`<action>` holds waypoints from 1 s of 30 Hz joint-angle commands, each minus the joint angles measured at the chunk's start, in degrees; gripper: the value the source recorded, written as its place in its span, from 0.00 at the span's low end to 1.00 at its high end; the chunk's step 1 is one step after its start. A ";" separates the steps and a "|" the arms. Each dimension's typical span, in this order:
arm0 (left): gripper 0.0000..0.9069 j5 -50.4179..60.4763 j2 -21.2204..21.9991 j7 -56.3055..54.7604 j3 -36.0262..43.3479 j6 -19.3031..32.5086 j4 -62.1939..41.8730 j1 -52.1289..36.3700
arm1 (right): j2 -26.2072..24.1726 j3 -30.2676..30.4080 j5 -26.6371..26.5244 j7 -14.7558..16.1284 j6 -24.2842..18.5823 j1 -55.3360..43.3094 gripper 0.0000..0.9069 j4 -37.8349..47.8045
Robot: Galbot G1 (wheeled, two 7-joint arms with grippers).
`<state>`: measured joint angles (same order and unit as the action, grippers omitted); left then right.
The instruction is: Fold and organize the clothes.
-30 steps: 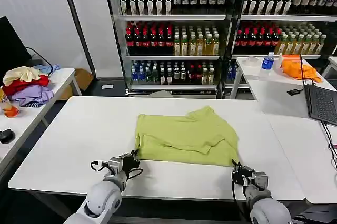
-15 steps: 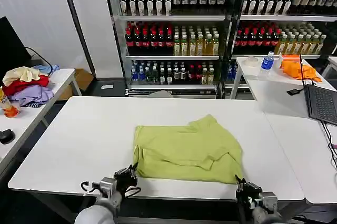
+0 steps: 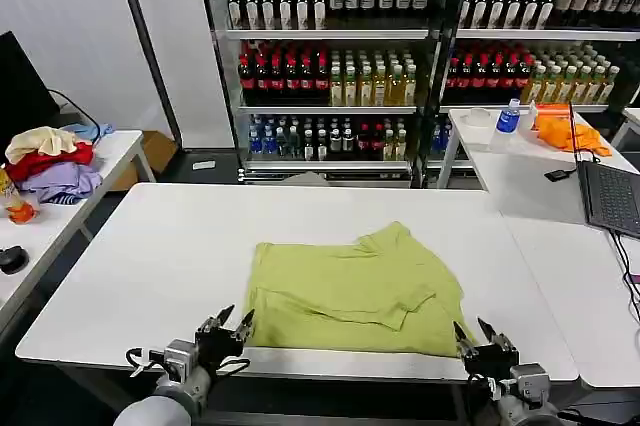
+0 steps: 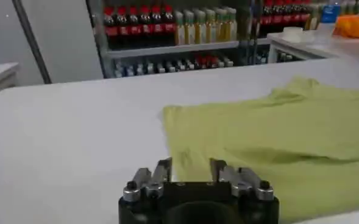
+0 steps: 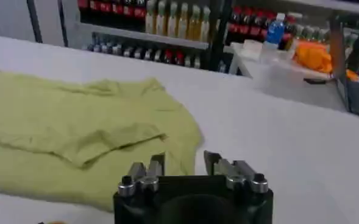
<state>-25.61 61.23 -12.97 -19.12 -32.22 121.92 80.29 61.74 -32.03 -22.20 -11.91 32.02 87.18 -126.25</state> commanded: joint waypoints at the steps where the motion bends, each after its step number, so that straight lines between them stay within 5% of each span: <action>1: 1.00 -4.65 -2.09 -0.85 2.38 0.82 -9.97 -14.90 | -3.40 5.67 -4.17 -0.96 0.46 -16.86 1.00 9.14; 8: 1.00 -7.99 0.16 -1.33 7.95 0.85 -22.23 -27.94 | -1.12 15.67 -8.80 -1.61 1.04 -35.85 1.00 26.61; 30: 1.00 -6.06 8.52 -1.42 13.24 1.20 -36.97 -38.22 | 7.35 23.43 -8.15 -1.29 -0.20 -51.91 1.00 49.85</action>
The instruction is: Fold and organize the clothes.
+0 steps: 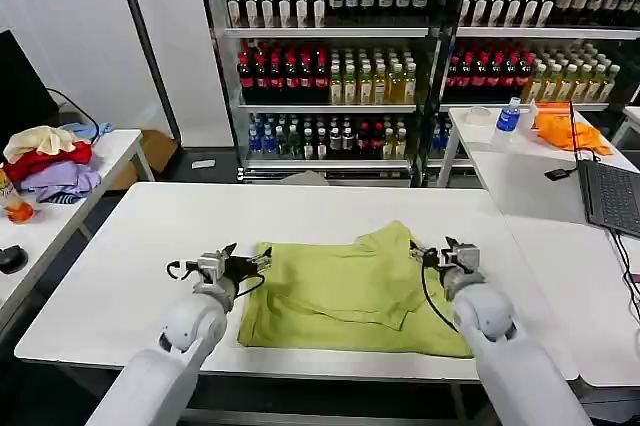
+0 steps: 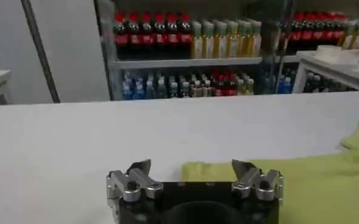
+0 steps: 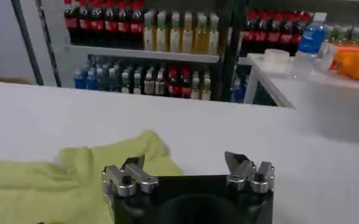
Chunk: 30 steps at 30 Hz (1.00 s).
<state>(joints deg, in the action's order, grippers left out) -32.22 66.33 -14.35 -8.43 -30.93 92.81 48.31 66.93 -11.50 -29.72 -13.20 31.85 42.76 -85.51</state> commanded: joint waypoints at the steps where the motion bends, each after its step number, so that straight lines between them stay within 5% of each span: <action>1: 1.00 0.93 3.76 -0.02 2.77 -0.13 -8.45 -6.55 | 2.78 3.22 -0.63 -0.05 -0.32 -8.38 1.00 10.37; 13: 1.00 3.19 5.45 -0.99 3.43 -0.61 -11.65 -8.13 | 6.42 4.88 -3.52 0.10 0.14 -13.28 1.00 17.97; 14: 0.99 3.05 5.54 -1.06 3.37 -0.81 -11.77 -8.09 | 6.55 4.86 -3.59 0.10 0.13 -13.26 0.93 18.34; 15: 0.81 2.80 5.60 -1.05 3.31 -1.09 -11.75 -8.00 | 6.60 4.82 -3.71 0.10 0.12 -13.22 0.63 18.52; 16: 0.70 2.69 5.65 -1.04 3.23 -1.14 -11.70 -7.80 | 6.74 4.70 -3.91 0.11 0.12 -13.09 0.48 18.76; 17: 0.38 2.68 5.73 -1.03 3.17 -1.17 -11.68 -7.66 | 6.84 4.62 -3.97 0.08 0.13 -12.99 0.21 18.94; 18: 0.08 2.65 5.80 -1.04 3.12 -1.20 -11.65 -7.52 | 6.92 4.54 -4.08 0.03 0.12 -12.91 0.06 19.07; 19: 0.04 2.43 5.87 -1.06 3.08 -1.32 -11.58 -7.19 | 7.06 4.41 -4.59 -0.14 0.10 -12.73 0.00 19.29; 30: 0.06 -0.61 5.77 -1.09 3.15 -1.30 -11.61 -6.17 | 6.94 4.27 -6.62 -0.63 0.23 -11.93 0.00 18.42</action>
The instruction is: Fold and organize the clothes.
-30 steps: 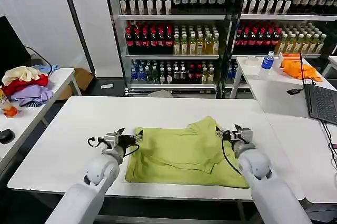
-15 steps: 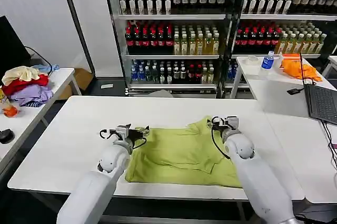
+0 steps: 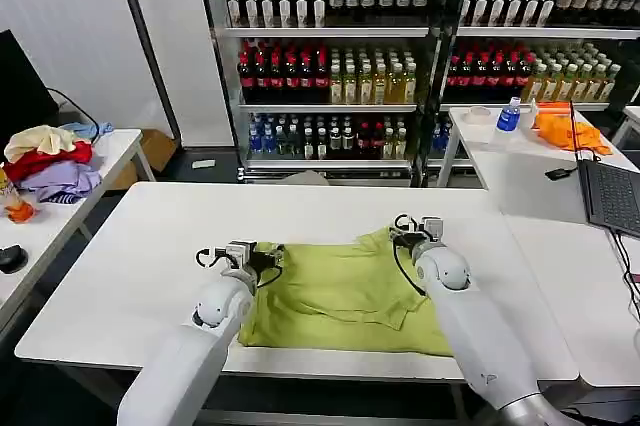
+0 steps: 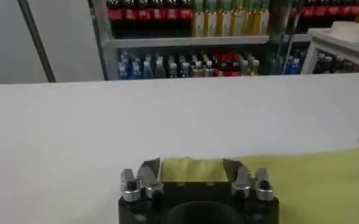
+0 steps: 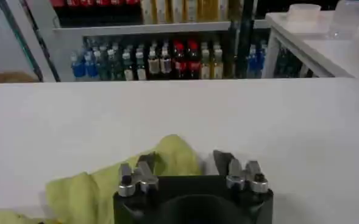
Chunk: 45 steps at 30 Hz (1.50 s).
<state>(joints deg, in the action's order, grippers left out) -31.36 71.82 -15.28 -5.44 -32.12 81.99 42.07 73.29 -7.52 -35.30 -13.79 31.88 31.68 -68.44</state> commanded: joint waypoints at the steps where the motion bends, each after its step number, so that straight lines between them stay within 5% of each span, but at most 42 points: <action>1: 0.06 -1.64 0.25 -0.18 0.12 -0.11 -0.66 0.13 | 0.47 0.32 -1.09 0.05 0.19 -0.79 0.00 1.06; 19: 0.04 -4.33 -1.24 0.37 -1.41 1.44 3.26 2.04 | -0.81 -0.48 -0.24 1.07 -2.03 1.13 0.00 -4.70; 45: 0.04 -8.55 -11.88 0.31 -5.67 -0.14 27.34 16.87 | -11.04 -13.69 -0.14 1.41 1.22 28.55 0.00 -43.16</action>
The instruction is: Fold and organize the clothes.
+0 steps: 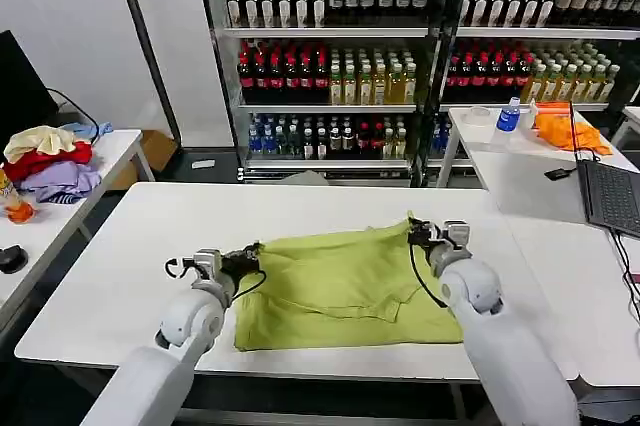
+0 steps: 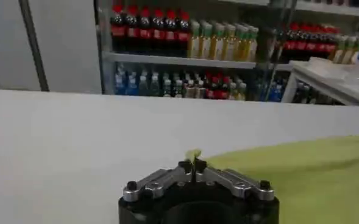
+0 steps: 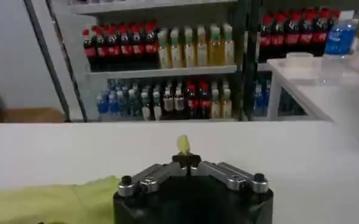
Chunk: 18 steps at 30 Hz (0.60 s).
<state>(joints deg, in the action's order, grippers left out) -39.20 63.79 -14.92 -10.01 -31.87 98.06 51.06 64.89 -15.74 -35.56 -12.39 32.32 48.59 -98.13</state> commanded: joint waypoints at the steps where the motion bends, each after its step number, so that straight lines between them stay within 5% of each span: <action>1: 0.04 -0.59 -4.19 -0.05 -1.12 -0.39 11.89 8.62 | -3.02 -6.67 0.11 0.07 0.79 13.49 0.00 -15.14; 18: 0.04 4.20 -7.33 1.78 -2.34 -0.53 15.70 15.98 | -2.62 -17.57 0.95 0.01 0.84 31.13 0.00 -26.21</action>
<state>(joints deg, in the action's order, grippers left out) -37.14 57.95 -13.68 -11.78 -32.29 110.81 62.14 62.71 -29.08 -34.72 -12.27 32.99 70.76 -118.64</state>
